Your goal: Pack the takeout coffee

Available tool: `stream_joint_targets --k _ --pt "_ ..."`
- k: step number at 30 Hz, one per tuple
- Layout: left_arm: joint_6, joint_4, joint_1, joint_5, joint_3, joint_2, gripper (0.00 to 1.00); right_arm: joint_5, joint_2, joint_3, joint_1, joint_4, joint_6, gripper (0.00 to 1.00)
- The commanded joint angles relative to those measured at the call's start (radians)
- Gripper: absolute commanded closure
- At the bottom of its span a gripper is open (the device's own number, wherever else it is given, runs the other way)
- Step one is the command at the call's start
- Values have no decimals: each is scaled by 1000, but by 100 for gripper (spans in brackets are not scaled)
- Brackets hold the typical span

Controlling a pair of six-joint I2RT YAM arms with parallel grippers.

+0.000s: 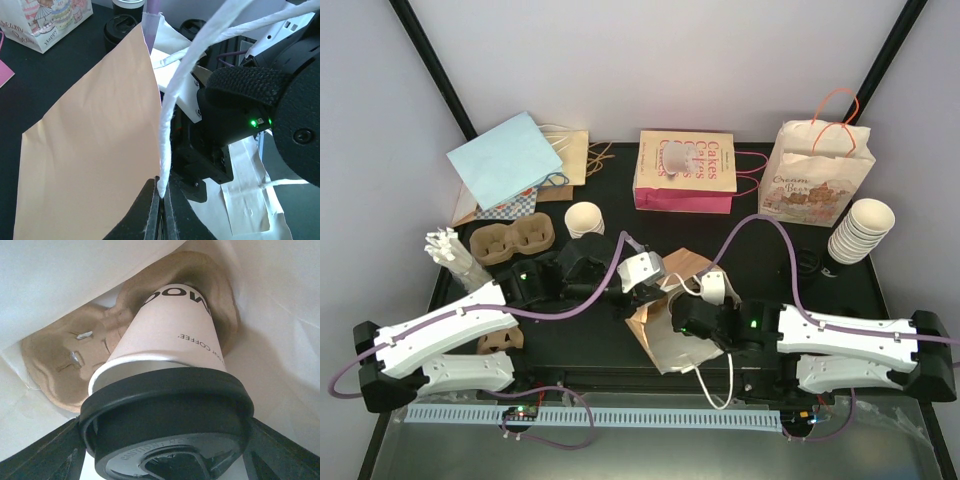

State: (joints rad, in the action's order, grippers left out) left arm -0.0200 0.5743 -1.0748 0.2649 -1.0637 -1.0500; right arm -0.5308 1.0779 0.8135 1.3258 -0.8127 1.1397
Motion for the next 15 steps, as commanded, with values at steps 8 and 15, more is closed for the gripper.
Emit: stream_joint_targets --k 8,15 --pt "-5 51 -6 23 -41 -30 98 -39 50 24 -10 -29 9 19" --pt "-8 50 -7 30 -39 -33 98 -30 90 46 -10 3 -5 11"
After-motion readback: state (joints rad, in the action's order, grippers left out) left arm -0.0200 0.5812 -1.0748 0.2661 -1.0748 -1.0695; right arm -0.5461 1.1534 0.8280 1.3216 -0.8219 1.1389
